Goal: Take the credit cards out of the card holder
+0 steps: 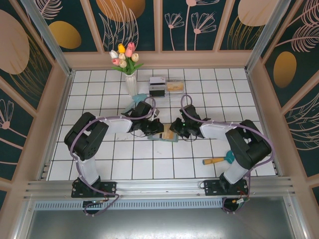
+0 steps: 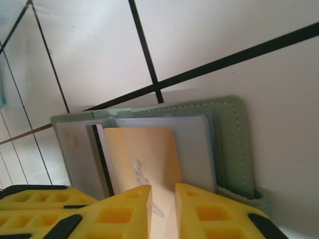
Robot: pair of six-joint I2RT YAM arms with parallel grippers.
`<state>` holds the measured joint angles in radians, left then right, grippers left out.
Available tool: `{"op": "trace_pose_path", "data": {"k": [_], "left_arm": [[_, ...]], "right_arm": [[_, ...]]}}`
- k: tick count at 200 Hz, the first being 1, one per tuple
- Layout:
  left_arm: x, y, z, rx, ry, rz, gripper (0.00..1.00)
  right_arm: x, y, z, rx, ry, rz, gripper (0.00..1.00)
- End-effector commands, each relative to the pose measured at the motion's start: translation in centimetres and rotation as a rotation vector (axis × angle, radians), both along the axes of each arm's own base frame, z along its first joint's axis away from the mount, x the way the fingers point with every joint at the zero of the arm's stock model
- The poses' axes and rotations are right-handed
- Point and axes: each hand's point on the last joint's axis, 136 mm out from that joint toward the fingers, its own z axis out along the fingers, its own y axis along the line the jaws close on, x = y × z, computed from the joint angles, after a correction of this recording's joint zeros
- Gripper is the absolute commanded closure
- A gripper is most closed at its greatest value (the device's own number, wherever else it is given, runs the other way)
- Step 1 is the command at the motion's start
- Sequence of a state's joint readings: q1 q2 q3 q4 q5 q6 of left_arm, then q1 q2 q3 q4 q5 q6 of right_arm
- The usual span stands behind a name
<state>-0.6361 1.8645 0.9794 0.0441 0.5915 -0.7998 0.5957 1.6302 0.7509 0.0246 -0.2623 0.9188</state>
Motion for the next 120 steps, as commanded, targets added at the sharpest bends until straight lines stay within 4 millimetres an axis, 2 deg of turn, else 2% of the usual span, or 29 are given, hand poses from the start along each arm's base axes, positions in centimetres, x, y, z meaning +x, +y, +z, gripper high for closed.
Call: {"op": "trace_pose_path", "data": {"k": [1,46,104,120], "left_arm": [[0.4,0.2,-0.7,0.057,-0.014,-0.004,0.90],[0.5,1.0,-2.0,0.112,-0.013,0.025,0.86],[0.5,4.7,-4.6,0.325,-0.029,0.074,0.86],[0.3,4.7,-4.8,0.324,-0.024,0.069,0.86]], "right_arm": [[0.1,-0.5,-0.6,-0.037,0.021,-0.011,0.79],[-0.2,-1.4,-1.7,-0.077,0.048,-0.022,0.79],[-0.7,-2.0,-2.8,-0.110,0.074,-0.031,0.79],[-0.8,-2.1,-3.1,-0.115,0.081,-0.031,0.79]]}}
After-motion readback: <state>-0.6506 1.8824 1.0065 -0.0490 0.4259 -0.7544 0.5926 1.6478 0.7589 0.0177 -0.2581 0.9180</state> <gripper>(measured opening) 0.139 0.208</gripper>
